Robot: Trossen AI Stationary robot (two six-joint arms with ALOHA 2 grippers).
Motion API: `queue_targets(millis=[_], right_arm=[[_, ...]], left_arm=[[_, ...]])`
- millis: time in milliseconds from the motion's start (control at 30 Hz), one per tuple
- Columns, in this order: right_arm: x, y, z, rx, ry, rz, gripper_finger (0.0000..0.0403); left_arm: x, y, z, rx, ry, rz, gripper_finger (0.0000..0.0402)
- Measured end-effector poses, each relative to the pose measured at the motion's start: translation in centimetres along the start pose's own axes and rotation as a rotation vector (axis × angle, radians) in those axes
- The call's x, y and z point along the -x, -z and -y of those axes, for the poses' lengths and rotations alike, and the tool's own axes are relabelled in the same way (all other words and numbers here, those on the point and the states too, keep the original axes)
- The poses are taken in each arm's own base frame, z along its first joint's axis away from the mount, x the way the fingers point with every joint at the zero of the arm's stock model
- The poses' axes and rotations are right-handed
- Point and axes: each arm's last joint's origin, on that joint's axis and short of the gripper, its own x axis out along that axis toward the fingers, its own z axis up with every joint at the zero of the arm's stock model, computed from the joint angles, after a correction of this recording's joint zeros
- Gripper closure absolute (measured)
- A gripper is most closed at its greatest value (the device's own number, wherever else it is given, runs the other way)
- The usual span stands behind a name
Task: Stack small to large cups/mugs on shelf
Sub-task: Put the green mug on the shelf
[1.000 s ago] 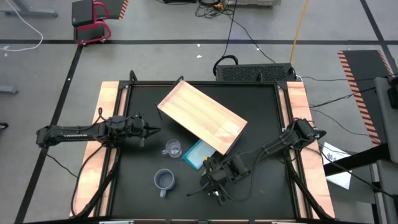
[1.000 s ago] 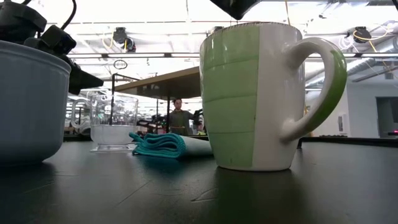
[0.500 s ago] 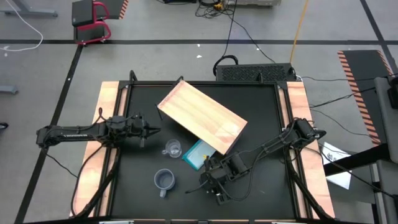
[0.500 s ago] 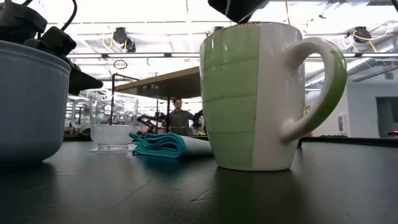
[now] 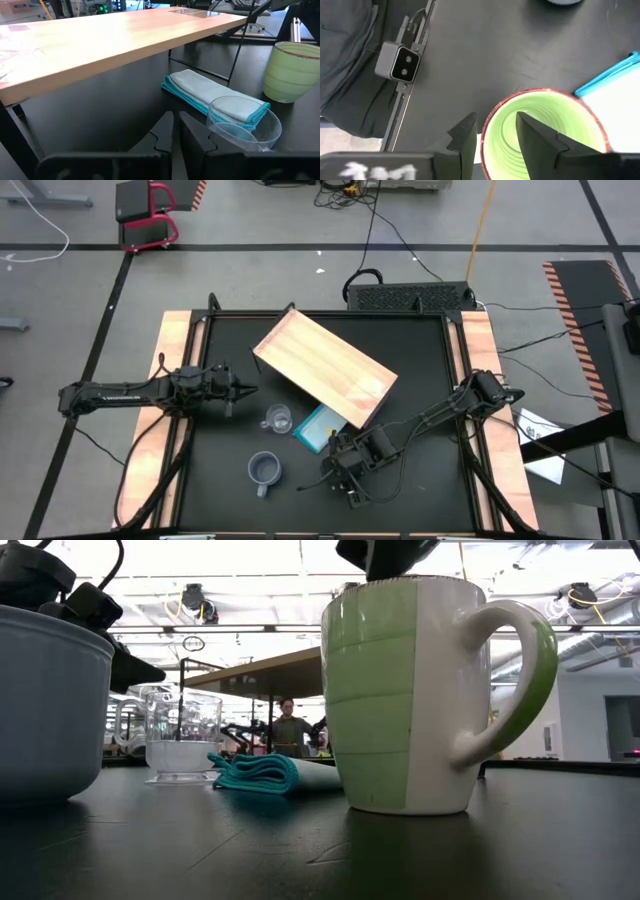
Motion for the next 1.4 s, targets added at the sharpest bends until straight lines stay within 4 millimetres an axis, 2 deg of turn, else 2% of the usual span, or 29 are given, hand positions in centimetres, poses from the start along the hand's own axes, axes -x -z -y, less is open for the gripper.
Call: queue_targets(millis=[633, 1200, 1400], right_arm=[[-1.3, 1.0, 0.3, 0.029, 0.032, -0.011, 0.0273], [-1.4, 0.9, 0.3, 0.028, 0.027, 0.011, 0.0273], [-2.0, 1.3, 0.4, 0.031, 0.027, 0.004, 0.0291]], left_arm=[[0.0, 0.0, 0.0, 0.000, 0.000, 0.000, 0.0371], [0.0, 0.0, 0.0, 0.000, 0.001, 0.000, 0.0371], [0.0, 0.0, 0.0, 0.000, 0.001, 0.000, 0.0371]])
